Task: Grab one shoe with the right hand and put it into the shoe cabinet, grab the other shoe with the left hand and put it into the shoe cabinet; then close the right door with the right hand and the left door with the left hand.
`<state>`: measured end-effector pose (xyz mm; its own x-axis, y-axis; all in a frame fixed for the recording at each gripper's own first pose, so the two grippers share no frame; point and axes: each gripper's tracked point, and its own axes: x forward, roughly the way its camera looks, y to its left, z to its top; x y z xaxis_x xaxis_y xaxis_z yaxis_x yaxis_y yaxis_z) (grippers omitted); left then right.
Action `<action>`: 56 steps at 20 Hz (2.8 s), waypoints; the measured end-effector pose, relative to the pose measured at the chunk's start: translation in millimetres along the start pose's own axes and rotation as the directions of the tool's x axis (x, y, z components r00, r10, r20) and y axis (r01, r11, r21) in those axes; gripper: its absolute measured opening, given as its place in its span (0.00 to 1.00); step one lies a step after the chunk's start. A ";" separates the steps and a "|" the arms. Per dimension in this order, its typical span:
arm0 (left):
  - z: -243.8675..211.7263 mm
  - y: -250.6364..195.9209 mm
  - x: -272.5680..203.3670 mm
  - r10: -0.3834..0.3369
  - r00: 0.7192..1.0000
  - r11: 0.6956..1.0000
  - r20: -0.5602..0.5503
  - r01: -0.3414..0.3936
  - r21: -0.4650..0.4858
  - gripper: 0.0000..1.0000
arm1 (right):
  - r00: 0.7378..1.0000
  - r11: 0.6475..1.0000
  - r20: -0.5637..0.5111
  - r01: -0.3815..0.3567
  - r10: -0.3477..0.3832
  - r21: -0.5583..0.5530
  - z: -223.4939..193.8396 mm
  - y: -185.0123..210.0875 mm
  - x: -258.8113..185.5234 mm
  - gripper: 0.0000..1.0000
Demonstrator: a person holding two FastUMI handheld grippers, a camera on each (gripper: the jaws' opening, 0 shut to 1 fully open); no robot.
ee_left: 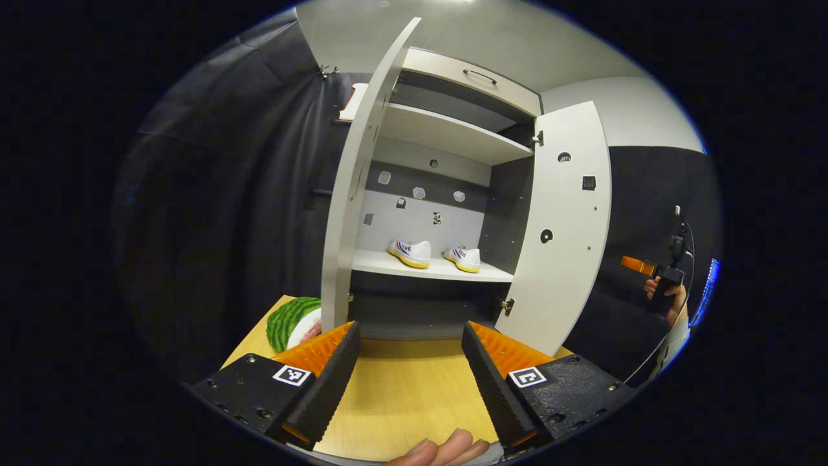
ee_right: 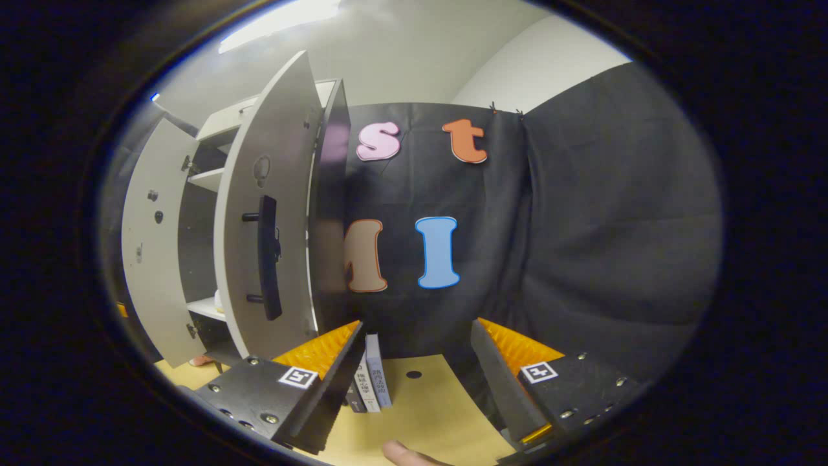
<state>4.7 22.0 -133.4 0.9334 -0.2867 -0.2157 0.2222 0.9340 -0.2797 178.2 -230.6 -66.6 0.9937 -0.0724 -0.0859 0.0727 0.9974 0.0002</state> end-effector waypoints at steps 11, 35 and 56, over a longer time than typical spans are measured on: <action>2.4 11.1 -28.2 -0.004 0.998 1.000 0.061 0.002 0.027 0.95 | 1.000 0.998 0.010 -0.027 0.027 -0.055 30.4 81.7 45.5 0.98; 10.7 39.2 -46.3 0.096 0.989 0.988 0.111 -0.108 0.108 0.96 | 0.983 0.982 -0.009 -0.186 0.186 -0.022 20.3 256.0 26.5 0.92; 93.8 177.0 -14.6 0.275 0.954 0.948 0.120 -0.290 0.133 0.96 | 0.980 0.985 0.107 -0.172 0.167 0.034 19.1 173.5 -49.3 0.97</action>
<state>56.9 211.5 -92.0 0.9854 0.0085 -0.1701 -0.0221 0.9967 -0.0779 143.5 -54.1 -43.3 0.9952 0.0949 0.0227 -0.0959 0.9942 0.0492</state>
